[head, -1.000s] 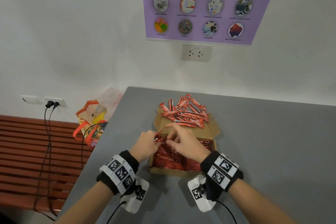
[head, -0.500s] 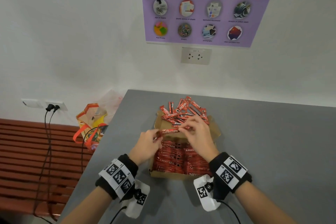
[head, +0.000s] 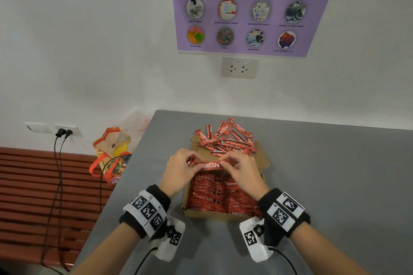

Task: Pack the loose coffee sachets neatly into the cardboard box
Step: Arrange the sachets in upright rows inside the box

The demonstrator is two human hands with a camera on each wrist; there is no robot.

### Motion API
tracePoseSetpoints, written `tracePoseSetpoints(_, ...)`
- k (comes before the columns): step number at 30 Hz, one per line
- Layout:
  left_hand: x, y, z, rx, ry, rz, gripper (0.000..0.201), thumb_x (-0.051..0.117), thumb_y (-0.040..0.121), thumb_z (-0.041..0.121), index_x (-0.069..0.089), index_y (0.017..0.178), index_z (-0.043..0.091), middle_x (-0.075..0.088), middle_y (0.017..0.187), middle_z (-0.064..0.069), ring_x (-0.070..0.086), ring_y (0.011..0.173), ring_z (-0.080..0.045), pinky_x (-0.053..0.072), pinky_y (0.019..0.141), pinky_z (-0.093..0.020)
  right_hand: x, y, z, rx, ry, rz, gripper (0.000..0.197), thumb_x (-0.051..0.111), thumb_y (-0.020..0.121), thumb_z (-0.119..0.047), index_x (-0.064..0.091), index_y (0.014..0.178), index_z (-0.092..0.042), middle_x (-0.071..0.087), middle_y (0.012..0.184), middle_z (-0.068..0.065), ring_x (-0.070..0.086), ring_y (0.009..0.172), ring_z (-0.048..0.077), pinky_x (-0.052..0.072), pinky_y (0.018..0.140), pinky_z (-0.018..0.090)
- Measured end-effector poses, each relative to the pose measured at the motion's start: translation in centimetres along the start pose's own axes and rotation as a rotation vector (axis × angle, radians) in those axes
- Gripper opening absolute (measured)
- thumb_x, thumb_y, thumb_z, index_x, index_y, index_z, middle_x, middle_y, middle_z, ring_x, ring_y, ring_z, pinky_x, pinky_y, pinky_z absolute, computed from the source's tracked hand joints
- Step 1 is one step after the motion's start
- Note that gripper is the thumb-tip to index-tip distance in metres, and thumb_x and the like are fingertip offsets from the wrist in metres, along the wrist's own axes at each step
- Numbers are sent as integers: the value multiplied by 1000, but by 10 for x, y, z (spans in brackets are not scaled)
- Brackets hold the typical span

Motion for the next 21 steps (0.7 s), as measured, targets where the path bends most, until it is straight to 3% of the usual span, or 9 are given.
tracePoseSetpoints(2, 4, 2, -1, 24, -33, -22, 9, 71, 80, 20, 65, 77, 26, 64, 93, 3, 56, 88, -10, 40, 78, -21, 5, -1, 1, -19, -39, -48, 8, 66, 86, -19, 73, 89, -21, 64, 82, -18, 55, 76, -8, 39, 68, 5)
tracePoseSetpoints(5, 12, 4, 1, 36, -13, -52, 6, 70, 82, 18, 67, 78, 22, 67, 88, 5, 59, 83, -8, 43, 75, -19, 15, -1, 1, -35, -193, -124, 10, 68, 84, -23, 75, 91, -22, 70, 87, -12, 54, 76, -3, 44, 76, 16)
tracePoseSetpoints(8, 9, 6, -1, 30, 2, 46, 5, 63, 88, 17, 66, 85, 15, 64, 90, 5, 56, 83, -7, 36, 70, -11, 7, 4, 6, 23, -301, -16, 13, 66, 85, -29, 73, 95, -25, 68, 91, -11, 48, 87, 5, 39, 78, 24)
tracePoseSetpoints(10, 8, 4, -6, 8, 23, 61, 11, 58, 90, 16, 67, 90, 10, 66, 93, 0, 58, 85, -10, 39, 72, -15, -7, 8, 11, 73, -270, 122, 13, 67, 84, -27, 73, 95, -23, 68, 92, -9, 47, 87, 6, 38, 78, 24)
tracePoseSetpoints(12, 16, 1, -12, -23, 101, -43, 15, 55, 92, 18, 67, 97, 11, 67, 99, -2, 61, 91, -16, 45, 77, -23, -15, 10, 14, 92, -191, 172, 12, 69, 83, -21, 74, 93, -18, 71, 91, -5, 52, 78, -1, 44, 76, 17)
tracePoseSetpoints(14, 29, -4, -15, -27, 210, -172, 20, 52, 93, 20, 65, 108, 14, 66, 109, -2, 62, 100, -20, 48, 85, -29, -11, 10, 12, 96, -201, 102, 13, 69, 83, -19, 74, 94, -16, 71, 90, -3, 50, 70, -6, 40, 68, 8)
tracePoseSetpoints(17, 40, -8, -13, 28, 354, -237, 28, 47, 94, 21, 58, 119, 17, 63, 118, -2, 60, 104, -21, 47, 88, -31, -1, 9, 9, 88, -241, -4, 16, 68, 84, -20, 73, 98, -15, 70, 92, -4, 48, 71, -4, 41, 70, 10)
tracePoseSetpoints(19, 44, -9, -14, 31, 393, -257, 27, 45, 94, 20, 57, 119, 16, 61, 120, -2, 59, 106, -23, 46, 89, -33, -1, 10, 8, 78, -240, 11, 15, 68, 84, -21, 74, 97, -15, 70, 92, -4, 49, 74, -2, 45, 76, 16)
tracePoseSetpoints(21, 46, -11, -16, 16, 396, -276, 27, 45, 94, 21, 56, 118, 17, 61, 120, -2, 59, 106, -23, 47, 91, -34, -6, 13, 7, 54, -214, 71, 13, 69, 83, -21, 75, 93, -16, 70, 89, -4, 50, 72, -2, 44, 73, 14)
Point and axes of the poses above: each hand's wrist, its own y-axis towards the middle knuckle, its own x-axis out of the palm, z = x × y, the point moved 4 cm from there along y, towards the middle knuckle
